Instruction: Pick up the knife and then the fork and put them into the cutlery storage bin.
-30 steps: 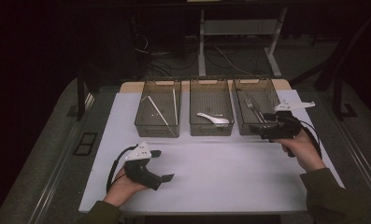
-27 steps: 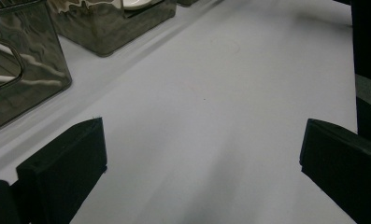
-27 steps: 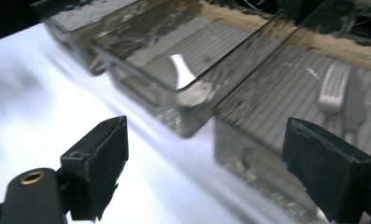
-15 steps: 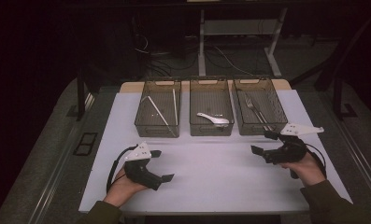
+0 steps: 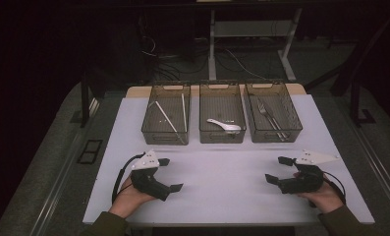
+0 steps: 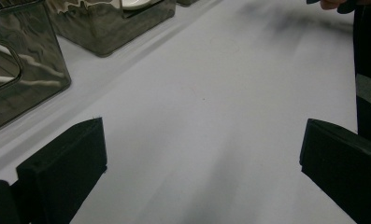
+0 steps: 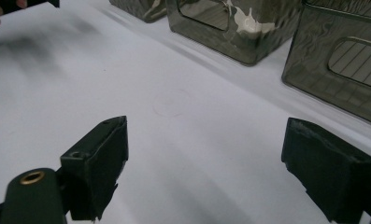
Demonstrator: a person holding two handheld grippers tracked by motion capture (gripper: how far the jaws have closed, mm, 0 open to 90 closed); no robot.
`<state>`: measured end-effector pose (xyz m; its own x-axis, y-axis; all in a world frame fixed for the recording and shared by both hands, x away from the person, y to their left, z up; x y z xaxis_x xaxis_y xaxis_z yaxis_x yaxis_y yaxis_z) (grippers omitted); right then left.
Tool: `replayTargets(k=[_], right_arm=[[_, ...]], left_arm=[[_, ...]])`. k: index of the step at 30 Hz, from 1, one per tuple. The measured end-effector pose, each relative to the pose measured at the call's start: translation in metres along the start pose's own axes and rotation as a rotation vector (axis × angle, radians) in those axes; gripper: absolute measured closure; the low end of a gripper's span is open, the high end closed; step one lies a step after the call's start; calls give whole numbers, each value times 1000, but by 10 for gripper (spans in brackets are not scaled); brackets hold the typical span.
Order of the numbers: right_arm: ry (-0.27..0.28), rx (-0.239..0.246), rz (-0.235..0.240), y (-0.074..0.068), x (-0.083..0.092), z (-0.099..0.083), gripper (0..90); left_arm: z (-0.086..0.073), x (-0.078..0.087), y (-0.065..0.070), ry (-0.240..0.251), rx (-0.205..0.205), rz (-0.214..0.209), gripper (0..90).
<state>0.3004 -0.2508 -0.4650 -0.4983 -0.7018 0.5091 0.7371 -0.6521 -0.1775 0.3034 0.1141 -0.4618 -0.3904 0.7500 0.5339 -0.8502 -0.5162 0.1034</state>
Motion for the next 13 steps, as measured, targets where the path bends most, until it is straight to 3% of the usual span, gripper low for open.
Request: replayTargets(k=[13], right_arm=[[-15, -3, 4, 1, -4, -6, 147]], left_arm=[[0, 1, -1, -2, -2, 6, 0]])
Point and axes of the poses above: each handheld gripper's, and its own axes: x roughly backward along the jaws, z roughly out of its top, y roughly to its right, the point moved 7 cm from there along -x, roughly forward along the jaws, and after that the axes turned 3 degrees about z, right-handed, at the moved point
